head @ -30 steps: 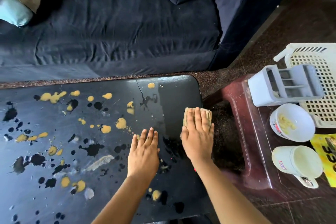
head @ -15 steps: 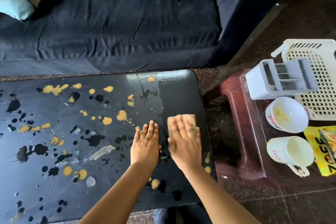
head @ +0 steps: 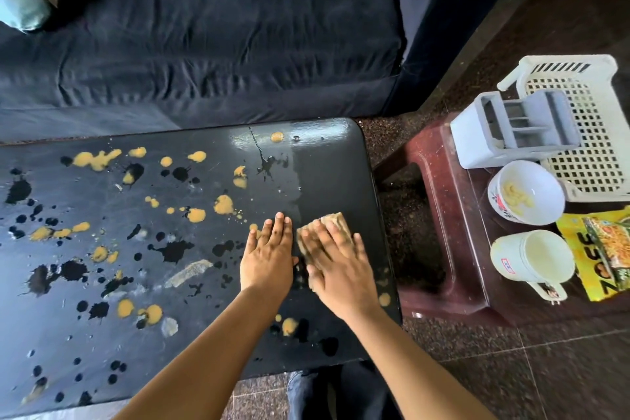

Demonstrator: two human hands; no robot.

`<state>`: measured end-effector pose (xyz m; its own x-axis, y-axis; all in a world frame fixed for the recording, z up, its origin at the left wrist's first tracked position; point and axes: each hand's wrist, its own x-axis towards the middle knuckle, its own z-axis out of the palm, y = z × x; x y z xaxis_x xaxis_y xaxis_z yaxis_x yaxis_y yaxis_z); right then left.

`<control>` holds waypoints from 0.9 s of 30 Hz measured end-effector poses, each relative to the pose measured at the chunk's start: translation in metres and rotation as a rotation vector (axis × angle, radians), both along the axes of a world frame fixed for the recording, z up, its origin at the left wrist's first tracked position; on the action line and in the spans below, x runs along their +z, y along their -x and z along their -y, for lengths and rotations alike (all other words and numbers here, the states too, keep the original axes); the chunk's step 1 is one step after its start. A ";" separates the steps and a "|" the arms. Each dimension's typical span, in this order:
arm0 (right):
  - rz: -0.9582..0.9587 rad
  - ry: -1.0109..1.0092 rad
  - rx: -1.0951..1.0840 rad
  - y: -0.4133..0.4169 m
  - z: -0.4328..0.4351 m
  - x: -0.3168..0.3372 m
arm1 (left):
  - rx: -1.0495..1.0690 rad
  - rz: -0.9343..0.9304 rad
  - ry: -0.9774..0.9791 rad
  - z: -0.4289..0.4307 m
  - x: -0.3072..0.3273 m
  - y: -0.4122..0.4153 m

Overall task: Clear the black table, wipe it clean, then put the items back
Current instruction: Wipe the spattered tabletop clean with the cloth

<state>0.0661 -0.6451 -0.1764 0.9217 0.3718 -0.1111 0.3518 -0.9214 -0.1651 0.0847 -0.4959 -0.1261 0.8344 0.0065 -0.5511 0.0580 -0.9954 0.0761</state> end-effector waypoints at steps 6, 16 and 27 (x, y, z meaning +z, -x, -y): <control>-0.032 0.060 -0.427 0.012 0.036 -0.002 | -0.013 -0.001 -0.002 -0.002 -0.002 0.002; -0.007 0.022 -0.148 0.037 0.040 -0.002 | 0.025 0.044 0.019 -0.003 -0.005 0.008; 0.004 -0.012 -0.010 0.076 0.041 -0.002 | 0.196 0.293 0.244 -0.013 -0.004 0.113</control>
<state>-0.0097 -0.6863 -0.1786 0.9258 0.3639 -0.1025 0.3434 -0.9228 -0.1748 -0.0287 -0.4825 -0.1298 0.9519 0.0794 -0.2959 0.1852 -0.9186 0.3491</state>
